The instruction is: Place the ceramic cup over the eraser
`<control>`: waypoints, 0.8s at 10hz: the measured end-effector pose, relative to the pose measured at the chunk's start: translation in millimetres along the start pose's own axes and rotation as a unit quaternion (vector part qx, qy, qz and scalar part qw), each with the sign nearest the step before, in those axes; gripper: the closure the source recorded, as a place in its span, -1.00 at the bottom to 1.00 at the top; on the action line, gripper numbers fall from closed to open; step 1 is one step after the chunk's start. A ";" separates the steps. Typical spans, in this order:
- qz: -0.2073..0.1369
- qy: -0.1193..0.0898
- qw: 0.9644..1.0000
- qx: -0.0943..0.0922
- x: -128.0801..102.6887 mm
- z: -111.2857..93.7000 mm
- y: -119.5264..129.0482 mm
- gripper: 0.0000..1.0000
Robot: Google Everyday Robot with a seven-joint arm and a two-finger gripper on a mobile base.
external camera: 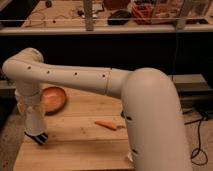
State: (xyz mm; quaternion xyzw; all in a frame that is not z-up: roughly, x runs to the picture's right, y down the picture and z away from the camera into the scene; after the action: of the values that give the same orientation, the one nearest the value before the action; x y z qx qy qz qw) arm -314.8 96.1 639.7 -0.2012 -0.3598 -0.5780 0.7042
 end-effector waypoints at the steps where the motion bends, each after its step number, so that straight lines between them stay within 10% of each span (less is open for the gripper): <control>1: 0.000 0.000 1.000 0.001 -0.2 3.3 1.2 0.98; 8: 0.002 0.001 1.000 0.001 -2.2 10.4 6.1 0.98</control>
State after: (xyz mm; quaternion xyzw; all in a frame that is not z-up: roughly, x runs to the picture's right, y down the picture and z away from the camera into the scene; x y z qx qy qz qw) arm -312.0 106.3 645.7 -0.2007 -0.3592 -0.5767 0.7057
